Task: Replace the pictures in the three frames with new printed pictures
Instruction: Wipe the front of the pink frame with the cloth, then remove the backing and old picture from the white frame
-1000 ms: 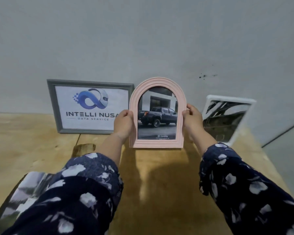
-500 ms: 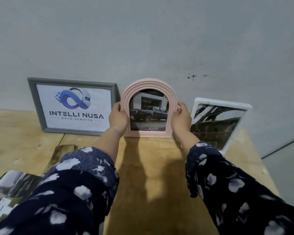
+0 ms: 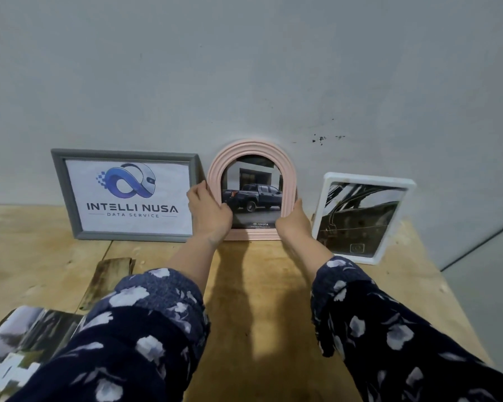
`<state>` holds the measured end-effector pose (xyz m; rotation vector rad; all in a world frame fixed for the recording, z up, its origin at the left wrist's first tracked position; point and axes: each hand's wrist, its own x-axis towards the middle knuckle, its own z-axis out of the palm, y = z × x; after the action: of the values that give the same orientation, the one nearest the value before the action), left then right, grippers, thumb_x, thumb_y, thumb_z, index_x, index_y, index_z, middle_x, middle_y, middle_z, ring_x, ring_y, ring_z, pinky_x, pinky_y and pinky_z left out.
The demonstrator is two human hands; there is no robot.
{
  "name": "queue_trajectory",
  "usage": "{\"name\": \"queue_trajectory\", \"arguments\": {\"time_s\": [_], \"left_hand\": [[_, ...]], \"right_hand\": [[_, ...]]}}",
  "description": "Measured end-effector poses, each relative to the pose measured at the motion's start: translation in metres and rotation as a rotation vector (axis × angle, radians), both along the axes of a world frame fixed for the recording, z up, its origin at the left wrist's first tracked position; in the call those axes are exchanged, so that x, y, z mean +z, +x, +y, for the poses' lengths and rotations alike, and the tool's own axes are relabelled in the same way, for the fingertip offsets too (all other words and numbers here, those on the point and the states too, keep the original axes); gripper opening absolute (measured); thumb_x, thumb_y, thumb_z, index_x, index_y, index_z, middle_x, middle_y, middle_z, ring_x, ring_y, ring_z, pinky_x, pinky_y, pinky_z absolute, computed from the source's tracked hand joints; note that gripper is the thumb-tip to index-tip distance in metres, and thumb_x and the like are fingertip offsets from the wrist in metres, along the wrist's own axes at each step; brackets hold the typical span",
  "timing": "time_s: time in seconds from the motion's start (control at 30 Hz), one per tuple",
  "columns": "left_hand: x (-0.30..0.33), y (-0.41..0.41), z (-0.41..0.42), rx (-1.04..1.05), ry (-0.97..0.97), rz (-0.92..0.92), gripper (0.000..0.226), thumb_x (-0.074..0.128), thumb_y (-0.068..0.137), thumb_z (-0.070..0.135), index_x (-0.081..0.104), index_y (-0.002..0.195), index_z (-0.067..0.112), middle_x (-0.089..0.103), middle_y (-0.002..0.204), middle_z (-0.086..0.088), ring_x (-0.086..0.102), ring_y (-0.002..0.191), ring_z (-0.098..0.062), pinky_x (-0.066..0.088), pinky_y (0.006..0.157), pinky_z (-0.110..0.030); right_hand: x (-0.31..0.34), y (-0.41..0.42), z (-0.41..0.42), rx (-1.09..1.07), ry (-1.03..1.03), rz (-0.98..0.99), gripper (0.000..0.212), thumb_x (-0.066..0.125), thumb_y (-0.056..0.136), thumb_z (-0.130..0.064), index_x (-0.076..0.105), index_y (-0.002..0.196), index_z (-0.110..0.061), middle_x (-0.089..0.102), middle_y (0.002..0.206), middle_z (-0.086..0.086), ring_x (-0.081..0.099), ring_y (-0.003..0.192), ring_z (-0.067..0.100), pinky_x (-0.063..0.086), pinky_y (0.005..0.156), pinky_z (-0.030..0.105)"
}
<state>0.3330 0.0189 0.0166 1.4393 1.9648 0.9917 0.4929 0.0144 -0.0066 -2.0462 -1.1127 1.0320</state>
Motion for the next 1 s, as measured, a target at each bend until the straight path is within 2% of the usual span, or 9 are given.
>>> {"name": "queue_trajectory", "arguments": {"time_s": [0.13, 0.23, 0.37, 0.5, 0.57, 0.67, 0.73, 0.83, 1.0], "left_hand": [[0.006, 0.011, -0.010, -0.055, -0.006, 0.046, 0.054, 0.054, 0.090, 0.007, 0.034, 0.140, 0.010, 0.023, 0.143, -0.009, 0.026, 0.132, -0.029, 0.030, 0.108, -0.037], [0.005, 0.026, -0.012, -0.176, -0.026, 0.012, 0.047, 0.054, 0.092, 0.009, 0.042, 0.138, 0.014, 0.030, 0.142, -0.007, 0.030, 0.133, -0.027, 0.030, 0.110, -0.038], [0.002, 0.065, -0.012, -0.402, -0.083, -0.055, 0.035, 0.052, 0.093, 0.012, 0.054, 0.129, 0.015, 0.055, 0.129, -0.007, 0.046, 0.125, -0.028, 0.038, 0.108, -0.043], [0.003, 0.108, -0.020, -0.519, -0.236, -0.269, 0.048, 0.051, 0.095, 0.007, 0.036, 0.141, 0.011, 0.051, 0.130, -0.007, 0.052, 0.119, -0.023, 0.046, 0.097, -0.035], [0.003, 0.124, -0.023, -0.540, -0.255, -0.343, 0.061, 0.051, 0.094, 0.003, 0.024, 0.148, 0.012, 0.044, 0.141, -0.007, 0.046, 0.127, -0.024, 0.041, 0.107, -0.043], [-0.001, 0.141, -0.020, -0.549, -0.244, -0.396, 0.065, 0.045, 0.098, 0.007, 0.012, 0.154, 0.016, 0.031, 0.155, -0.006, 0.035, 0.139, -0.026, 0.031, 0.114, -0.042], [-0.008, 0.150, -0.016, -0.550, -0.240, -0.391, 0.057, 0.040, 0.102, 0.012, 0.015, 0.153, 0.019, 0.042, 0.149, -0.006, 0.048, 0.128, -0.025, 0.038, 0.109, -0.043], [-0.018, 0.158, -0.016, -0.541, -0.217, -0.358, 0.046, 0.035, 0.104, 0.016, 0.025, 0.149, 0.016, 0.056, 0.125, 0.000, 0.057, 0.097, -0.013, 0.046, 0.089, -0.032], [-0.028, 0.161, -0.017, -0.491, -0.145, -0.263, 0.035, 0.030, 0.105, 0.021, 0.046, 0.135, 0.011, 0.059, 0.120, -0.010, 0.056, 0.106, -0.023, 0.046, 0.096, -0.038]], "right_hand": [[0.000, 0.010, -0.025, 0.044, -0.114, 0.112, 0.059, 0.043, 0.092, -0.006, 0.029, 0.148, -0.018, 0.051, 0.134, 0.009, 0.056, 0.113, 0.031, 0.051, 0.093, 0.042], [0.001, 0.035, -0.049, -0.004, -0.153, 0.061, 0.048, 0.038, 0.094, -0.003, 0.044, 0.141, -0.013, 0.050, 0.138, 0.009, 0.053, 0.120, 0.031, 0.046, 0.102, 0.043], [-0.010, 0.090, -0.086, -0.187, -0.117, 0.028, 0.044, 0.039, 0.091, -0.006, 0.051, 0.133, -0.013, 0.058, 0.126, 0.012, 0.060, 0.103, 0.031, 0.052, 0.082, 0.037], [-0.012, 0.143, -0.104, -0.380, 0.006, 0.049, 0.044, 0.045, 0.090, -0.005, 0.047, 0.133, -0.014, 0.056, 0.118, 0.007, 0.058, 0.074, 0.020, 0.043, 0.055, 0.027], [-0.010, 0.162, -0.102, -0.377, 0.044, 0.035, 0.048, 0.044, 0.092, -0.002, 0.041, 0.138, -0.015, 0.053, 0.126, 0.007, 0.057, 0.083, 0.017, 0.044, 0.063, 0.026], [-0.015, 0.176, -0.095, -0.332, 0.053, 0.040, 0.055, 0.039, 0.094, 0.001, 0.032, 0.146, -0.015, 0.040, 0.148, 0.007, 0.049, 0.122, 0.025, 0.041, 0.082, 0.026], [-0.024, 0.181, -0.090, -0.307, 0.050, 0.050, 0.059, 0.039, 0.091, 0.006, 0.031, 0.146, -0.014, 0.038, 0.150, 0.006, 0.042, 0.132, 0.025, 0.042, 0.094, 0.028], [-0.037, 0.182, -0.082, -0.277, 0.076, 0.036, 0.050, 0.040, 0.091, 0.007, 0.042, 0.138, -0.007, 0.051, 0.136, 0.008, 0.051, 0.119, 0.026, 0.043, 0.094, 0.028], [-0.053, 0.182, -0.077, -0.256, 0.152, -0.089, 0.024, 0.043, 0.095, -0.006, 0.055, 0.115, -0.001, 0.059, 0.100, 0.012, 0.058, 0.095, 0.030, 0.046, 0.078, 0.036]]}}
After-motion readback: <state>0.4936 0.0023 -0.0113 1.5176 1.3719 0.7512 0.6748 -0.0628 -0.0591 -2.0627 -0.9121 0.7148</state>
